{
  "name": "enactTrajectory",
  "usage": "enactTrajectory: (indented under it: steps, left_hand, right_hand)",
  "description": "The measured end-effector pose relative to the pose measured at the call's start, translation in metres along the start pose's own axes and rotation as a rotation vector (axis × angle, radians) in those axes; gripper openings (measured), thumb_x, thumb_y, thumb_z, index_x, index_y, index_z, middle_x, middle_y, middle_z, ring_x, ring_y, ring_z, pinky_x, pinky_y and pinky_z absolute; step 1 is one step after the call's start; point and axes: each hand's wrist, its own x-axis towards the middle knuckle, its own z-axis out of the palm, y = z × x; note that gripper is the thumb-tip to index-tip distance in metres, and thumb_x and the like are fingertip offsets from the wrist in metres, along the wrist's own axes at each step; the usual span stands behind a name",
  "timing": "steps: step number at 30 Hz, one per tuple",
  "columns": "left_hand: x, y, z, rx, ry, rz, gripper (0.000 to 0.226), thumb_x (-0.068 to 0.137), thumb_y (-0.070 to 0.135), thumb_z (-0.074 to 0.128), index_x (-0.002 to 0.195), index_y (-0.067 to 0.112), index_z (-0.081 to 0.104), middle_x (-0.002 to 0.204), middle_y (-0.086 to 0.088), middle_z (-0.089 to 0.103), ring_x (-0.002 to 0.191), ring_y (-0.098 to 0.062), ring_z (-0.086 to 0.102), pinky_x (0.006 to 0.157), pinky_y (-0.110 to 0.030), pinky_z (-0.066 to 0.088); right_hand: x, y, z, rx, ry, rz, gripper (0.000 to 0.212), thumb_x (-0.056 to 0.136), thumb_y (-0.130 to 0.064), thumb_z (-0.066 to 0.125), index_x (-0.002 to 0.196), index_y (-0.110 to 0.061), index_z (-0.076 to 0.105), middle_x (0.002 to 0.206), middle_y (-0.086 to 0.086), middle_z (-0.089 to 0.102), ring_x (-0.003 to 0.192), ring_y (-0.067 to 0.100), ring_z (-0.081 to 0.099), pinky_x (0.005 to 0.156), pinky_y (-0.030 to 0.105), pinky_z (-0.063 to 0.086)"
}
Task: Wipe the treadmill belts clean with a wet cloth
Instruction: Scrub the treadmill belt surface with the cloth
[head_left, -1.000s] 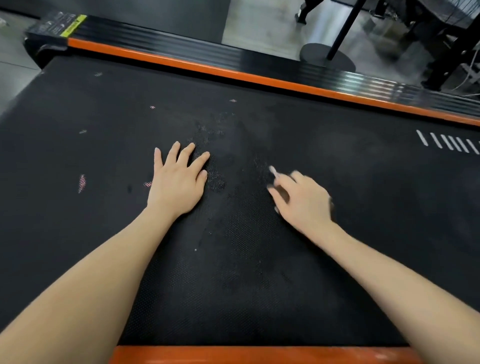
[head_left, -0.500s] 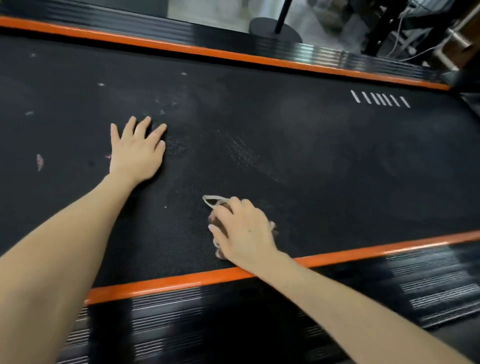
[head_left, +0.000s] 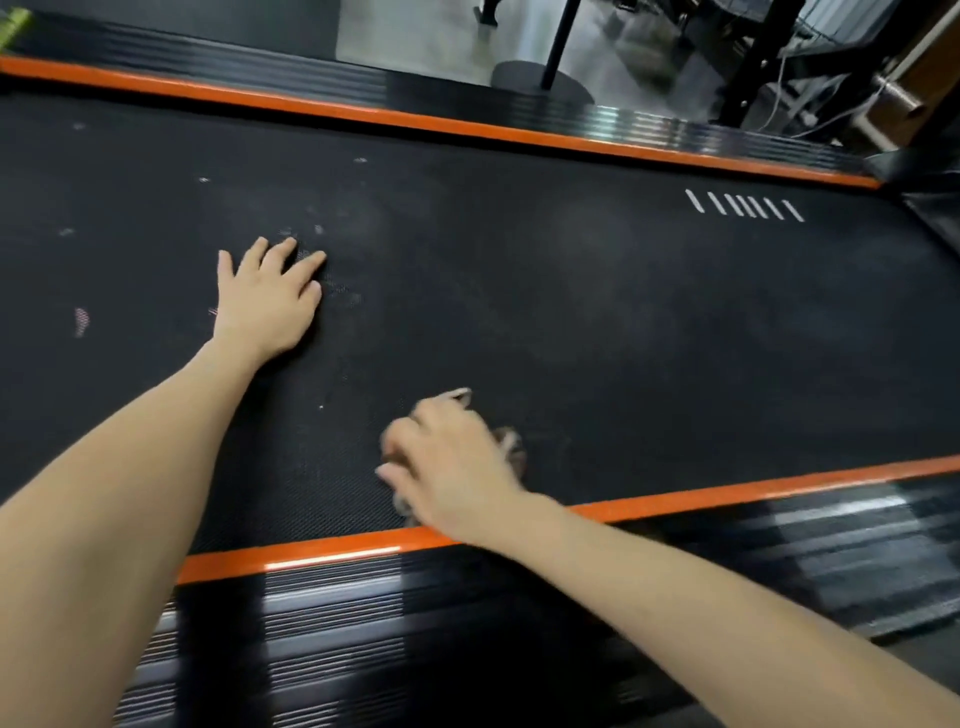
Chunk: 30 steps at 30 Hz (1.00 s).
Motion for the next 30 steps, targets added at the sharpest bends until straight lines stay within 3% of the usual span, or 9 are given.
enactTrajectory:
  steps: [3, 7, 12, 15, 18, 24, 30]
  left_hand:
    - [0.000, 0.000, -0.001, 0.026, -0.003, 0.002, 0.045, 0.100, 0.034, 0.031, 0.145, 0.030, 0.035, 0.155, -0.006, 0.026, 0.143, -0.029, 0.016, 0.114, -0.052, 0.008]
    - [0.000, 0.000, -0.006, -0.085, 0.053, -0.021, 0.041, 0.099, 0.025, 0.040, 0.139, 0.026, 0.046, 0.150, -0.005, 0.037, 0.142, -0.028, 0.020, 0.115, -0.048, 0.007]
    - [-0.018, -0.003, -0.021, -0.091, 0.129, -0.169, 0.040, 0.098, 0.027, 0.041, 0.138, 0.025, 0.047, 0.149, -0.006, 0.037, 0.144, -0.025, 0.016, 0.116, -0.047, 0.001]
    - [-0.047, -0.001, -0.028, 0.007, 0.108, -0.219, 0.045, 0.098, 0.036, 0.038, 0.142, 0.027, 0.040, 0.153, -0.005, 0.029, 0.145, -0.025, 0.010, 0.116, -0.048, -0.002]
    - [-0.074, -0.003, -0.034, 0.084, 0.124, -0.265, 0.046, 0.099, 0.038, 0.035, 0.144, 0.028, 0.037, 0.155, -0.004, 0.026, 0.145, -0.025, 0.009, 0.116, -0.048, -0.001]
    - [-0.103, -0.010, -0.044, 0.145, 0.089, -0.317, 0.047, 0.099, 0.038, 0.033, 0.145, 0.028, 0.034, 0.155, -0.004, 0.025, 0.145, -0.026, 0.010, 0.116, -0.046, 0.001]
    - [-0.088, -0.028, -0.039, 0.149, 0.065, -0.279, 0.047, 0.100, 0.039, 0.030, 0.146, 0.030, 0.033, 0.156, -0.001, 0.022, 0.145, -0.027, 0.008, 0.117, -0.047, 0.001]
  right_hand:
    - [0.029, -0.015, 0.013, 0.036, -0.011, -0.182, 0.022, 0.082, -0.031, 0.069, 0.088, -0.012, 0.061, 0.085, 0.012, 0.055, 0.076, 0.029, 0.052, 0.065, 0.039, 0.043]
    - [0.050, 0.020, 0.015, 0.066, 0.015, -0.298, 0.021, 0.085, -0.035, 0.064, 0.090, -0.015, 0.062, 0.088, 0.008, 0.055, 0.075, 0.025, 0.052, 0.061, 0.036, 0.046]
    - [0.084, 0.042, 0.022, 0.072, 0.211, -0.299, 0.029, 0.084, -0.039, 0.046, 0.081, -0.016, 0.063, 0.080, 0.005, 0.056, 0.066, 0.023, 0.053, 0.050, 0.028, 0.044]
    - [0.122, 0.057, 0.023, 0.079, 0.249, -0.093, 0.025, 0.088, -0.037, 0.049, 0.088, -0.015, 0.063, 0.088, 0.008, 0.056, 0.077, 0.029, 0.055, 0.058, 0.033, 0.043]
    - [0.147, 0.065, 0.028, 0.041, 0.171, 0.087, 0.029, 0.093, -0.043, 0.048, 0.102, -0.017, 0.058, 0.103, 0.010, 0.054, 0.093, 0.030, 0.052, 0.067, 0.035, 0.039]
    - [0.127, 0.066, 0.022, -0.082, 0.079, -0.025, 0.053, 0.084, -0.066, 0.048, 0.117, -0.025, 0.053, 0.115, 0.008, 0.047, 0.100, 0.028, 0.046, 0.076, 0.038, 0.042]
    - [0.095, 0.072, 0.009, -0.067, 0.029, -0.045, 0.055, 0.080, -0.068, 0.053, 0.123, -0.033, 0.051, 0.115, 0.004, 0.045, 0.101, 0.026, 0.047, 0.078, 0.037, 0.044]
